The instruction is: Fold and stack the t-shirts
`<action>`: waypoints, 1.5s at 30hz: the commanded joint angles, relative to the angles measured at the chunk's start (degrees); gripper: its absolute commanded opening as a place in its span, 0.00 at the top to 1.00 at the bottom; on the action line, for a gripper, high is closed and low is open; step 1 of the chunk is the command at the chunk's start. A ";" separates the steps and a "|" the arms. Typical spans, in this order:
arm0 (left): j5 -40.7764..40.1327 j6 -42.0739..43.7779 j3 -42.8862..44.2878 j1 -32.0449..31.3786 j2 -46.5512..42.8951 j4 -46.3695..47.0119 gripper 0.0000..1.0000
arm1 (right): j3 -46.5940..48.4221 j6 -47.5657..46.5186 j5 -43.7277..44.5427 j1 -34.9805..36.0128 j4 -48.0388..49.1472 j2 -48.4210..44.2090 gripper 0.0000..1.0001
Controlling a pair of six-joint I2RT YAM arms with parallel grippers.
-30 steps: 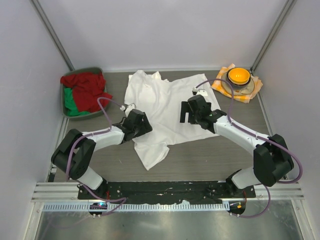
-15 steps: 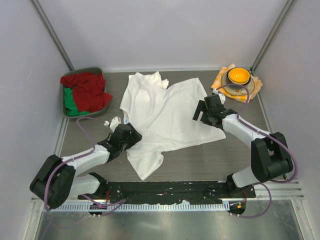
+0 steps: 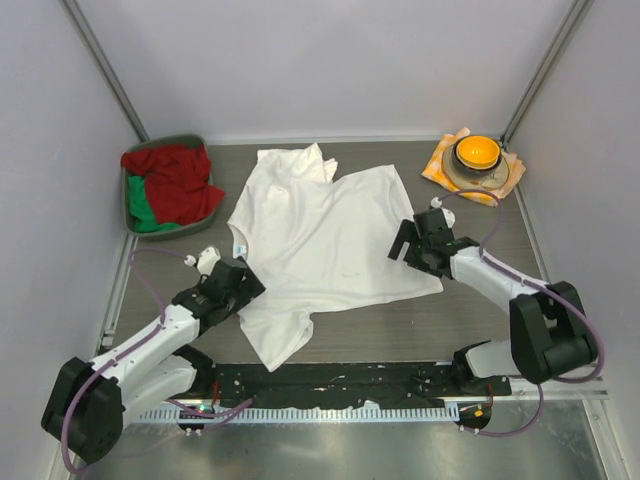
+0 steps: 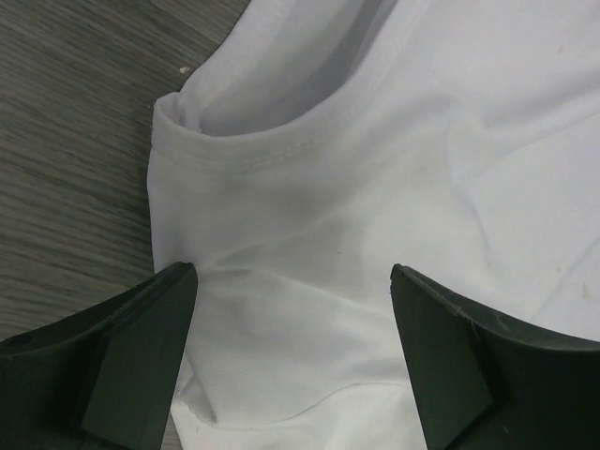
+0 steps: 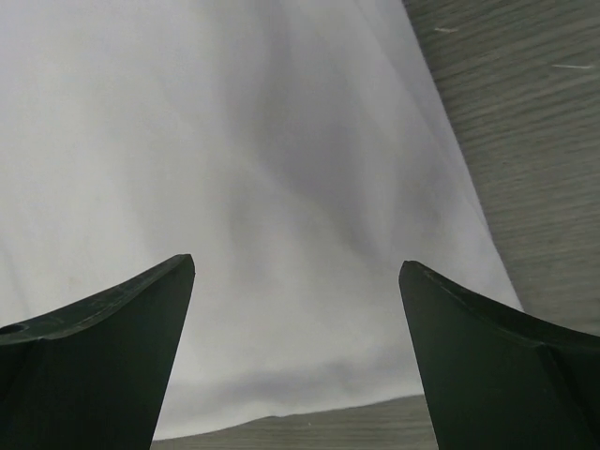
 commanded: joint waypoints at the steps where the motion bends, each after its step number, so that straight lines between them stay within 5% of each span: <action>1: 1.44 0.93 4.06 0.23 -1.35 -5.64 0.06 | 0.32 0.18 10.49 0.13 -5.40 -9.95 0.02; 8: 6.46 -1.08 6.17 -4.85 -3.99 -10.03 0.04 | -0.47 2.37 13.23 -0.05 -11.04 -11.89 0.02; 18: 1.46 -16.62 4.86 -28.49 -8.29 -21.28 0.06 | -1.70 3.78 9.63 -1.36 -10.77 -8.29 0.01; 27: 2.07 -20.95 0.72 -30.44 -18.93 -30.78 0.11 | -2.41 4.22 8.57 -2.07 -9.54 -7.67 0.01; 45: 8.49 -19.01 0.28 -36.85 -3.03 -19.62 0.40 | -4.16 4.05 7.43 -2.07 -8.05 -7.32 0.02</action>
